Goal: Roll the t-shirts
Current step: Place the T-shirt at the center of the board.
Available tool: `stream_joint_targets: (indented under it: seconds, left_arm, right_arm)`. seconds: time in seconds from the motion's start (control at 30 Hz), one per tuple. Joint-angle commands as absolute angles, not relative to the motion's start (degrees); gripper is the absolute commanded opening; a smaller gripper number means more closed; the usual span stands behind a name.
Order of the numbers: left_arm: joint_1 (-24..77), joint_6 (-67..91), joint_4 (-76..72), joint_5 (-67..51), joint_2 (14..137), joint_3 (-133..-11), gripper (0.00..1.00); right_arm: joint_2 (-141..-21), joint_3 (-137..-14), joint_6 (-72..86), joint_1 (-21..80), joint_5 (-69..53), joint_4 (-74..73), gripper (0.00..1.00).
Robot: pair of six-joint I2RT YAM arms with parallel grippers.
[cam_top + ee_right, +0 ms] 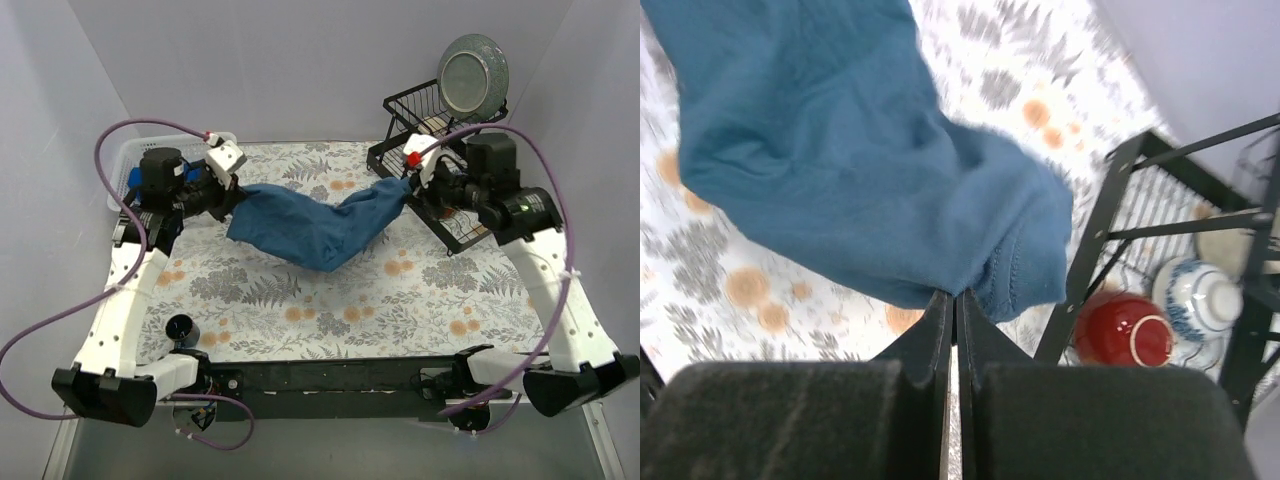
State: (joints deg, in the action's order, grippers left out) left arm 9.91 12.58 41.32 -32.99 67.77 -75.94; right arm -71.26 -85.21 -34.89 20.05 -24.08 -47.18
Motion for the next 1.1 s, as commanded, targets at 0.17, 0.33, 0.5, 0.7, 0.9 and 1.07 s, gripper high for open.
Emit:
stream_joint_targets:
  seconds: [0.17, 0.33, 0.5, 0.7, 0.9, 1.07]
  left_arm:
    - [9.2, 18.6, 33.1, -30.3, 55.7, -84.6, 0.00]
    - [9.3, 23.0, 29.3, -29.9, 47.9, -83.8, 0.00]
    - [9.2, 23.8, 29.9, -28.2, 50.3, -85.9, 0.00]
    - [9.3, 21.4, 27.2, -28.7, 59.5, -76.9, 0.00]
    - [9.3, 23.3, 22.2, -25.7, 78.0, -69.5, 0.59]
    - [9.2, 28.6, 18.7, -18.8, 84.6, -76.4, 0.75]
  right_arm:
    - [-60.8, -97.3, -22.3, 20.0, -18.8, -49.2, 0.01]
    - [-55.6, -102.3, -22.4, 19.6, -16.3, -49.7, 0.01]
    - [-54.3, -99.8, -20.6, 18.6, -13.1, -45.5, 0.01]
    - [-56.2, -79.8, -20.8, 18.5, -15.9, -31.7, 0.01]
    - [-74.3, -66.4, -18.5, 18.5, -16.6, -20.9, 0.40]
    - [-89.0, -83.2, -20.8, 16.5, -13.0, -28.0, 0.58]
